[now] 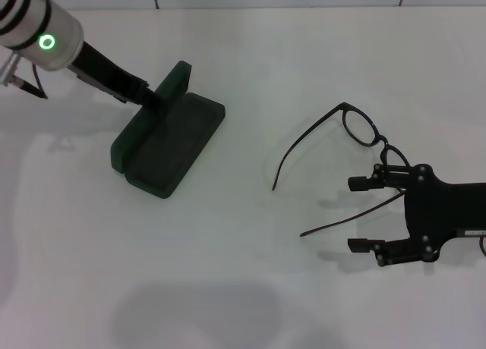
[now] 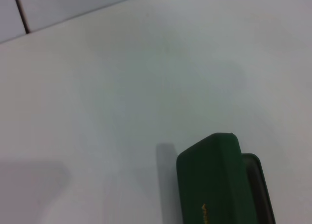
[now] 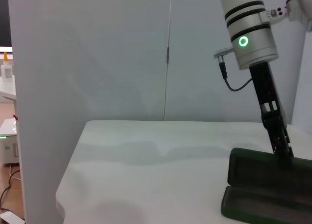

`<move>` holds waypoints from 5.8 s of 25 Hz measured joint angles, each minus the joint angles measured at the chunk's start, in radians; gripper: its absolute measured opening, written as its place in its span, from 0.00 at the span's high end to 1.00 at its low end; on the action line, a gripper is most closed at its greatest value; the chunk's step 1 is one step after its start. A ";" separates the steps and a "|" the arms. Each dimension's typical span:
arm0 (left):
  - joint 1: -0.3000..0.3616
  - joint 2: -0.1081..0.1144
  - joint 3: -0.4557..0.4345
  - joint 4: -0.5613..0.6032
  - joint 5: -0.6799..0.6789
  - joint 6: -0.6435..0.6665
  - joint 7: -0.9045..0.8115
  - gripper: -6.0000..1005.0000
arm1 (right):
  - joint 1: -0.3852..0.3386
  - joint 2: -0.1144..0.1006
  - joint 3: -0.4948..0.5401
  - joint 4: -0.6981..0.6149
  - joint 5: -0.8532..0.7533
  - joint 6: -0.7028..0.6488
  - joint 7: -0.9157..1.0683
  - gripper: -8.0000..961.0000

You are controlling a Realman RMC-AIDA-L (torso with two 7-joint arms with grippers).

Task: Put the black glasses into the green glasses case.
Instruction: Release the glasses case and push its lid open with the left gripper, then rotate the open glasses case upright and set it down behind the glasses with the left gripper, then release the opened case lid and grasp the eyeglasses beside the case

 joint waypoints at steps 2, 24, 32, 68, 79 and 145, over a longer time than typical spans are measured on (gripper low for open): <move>-0.001 -0.001 0.000 -0.004 0.000 0.000 0.001 0.19 | 0.000 0.000 0.000 0.000 0.001 0.000 0.000 0.17; 0.004 -0.007 0.037 0.005 0.000 -0.001 0.011 0.57 | -0.003 0.000 0.002 0.000 0.007 0.001 0.000 0.17; 0.012 -0.011 0.038 0.045 -0.007 0.008 0.062 0.75 | -0.003 0.000 0.006 0.000 0.007 0.001 0.000 0.17; 0.074 -0.085 0.181 0.243 -0.068 0.122 0.831 0.78 | -0.026 0.003 0.003 0.000 0.010 -0.015 0.000 0.17; 0.077 -0.090 0.183 0.235 -0.091 0.118 0.849 0.78 | -0.029 0.003 0.002 0.002 0.010 -0.015 0.000 0.17; 0.714 -0.004 -0.285 -0.099 -0.689 0.370 1.269 0.12 | -0.041 -0.065 0.143 -0.084 0.024 -0.017 0.323 0.17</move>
